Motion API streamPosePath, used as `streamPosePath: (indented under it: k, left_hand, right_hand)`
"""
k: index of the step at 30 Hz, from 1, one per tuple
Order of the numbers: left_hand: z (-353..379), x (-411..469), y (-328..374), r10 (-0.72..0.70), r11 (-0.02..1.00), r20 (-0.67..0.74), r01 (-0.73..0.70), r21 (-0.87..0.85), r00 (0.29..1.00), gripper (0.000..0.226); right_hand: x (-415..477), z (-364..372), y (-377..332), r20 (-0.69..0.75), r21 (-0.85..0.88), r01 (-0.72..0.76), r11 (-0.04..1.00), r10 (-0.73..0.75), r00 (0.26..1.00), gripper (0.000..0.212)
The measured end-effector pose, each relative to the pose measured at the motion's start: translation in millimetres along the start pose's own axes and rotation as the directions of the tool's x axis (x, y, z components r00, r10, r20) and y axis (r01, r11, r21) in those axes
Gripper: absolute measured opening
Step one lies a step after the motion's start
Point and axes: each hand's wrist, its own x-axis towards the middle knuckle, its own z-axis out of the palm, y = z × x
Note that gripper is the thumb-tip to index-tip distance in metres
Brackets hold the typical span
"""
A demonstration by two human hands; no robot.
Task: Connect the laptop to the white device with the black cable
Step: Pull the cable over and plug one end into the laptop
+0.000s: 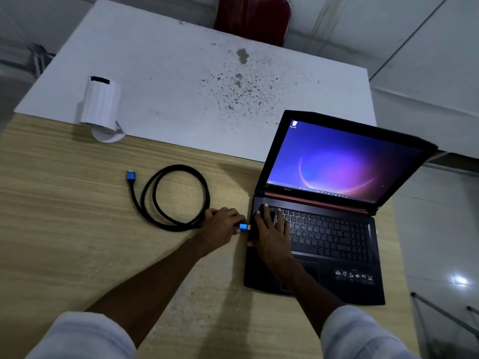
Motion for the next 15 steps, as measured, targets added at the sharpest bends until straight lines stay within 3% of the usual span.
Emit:
streamPosePath:
  k: [4, 8, 12, 15]
  left_hand:
    - [4, 4, 8, -0.024, 0.999, 0.041, 0.025, -0.021, 0.999, 0.027]
    - [4, 9, 12, -0.078, 0.982, 0.075, 0.089, -0.168, 0.994, 0.022]
    - [-7, 4, 2, -0.061, 0.964, 0.079, 0.079, -0.255, 0.995, 0.033]
    - [-13, -1, -3, -0.018, 0.992, 0.06, 0.026, -0.121, 0.998, 0.03]
  right_hand:
    - [0, 0, 1, -0.013, -0.011, 0.007, 1.0, -0.007, 1.0, 0.086]
    - [-1, 0, 4, -0.017, 0.022, 0.008, 1.0, -0.008, 1.0, 0.086]
    - [-2, 0, 8, -0.028, 0.011, 0.02, 1.0, -0.019, 0.999, 0.087]
    - [-2, 1, 13, -0.036, -0.009, 0.034, 0.999, -0.035, 0.999, 0.087]
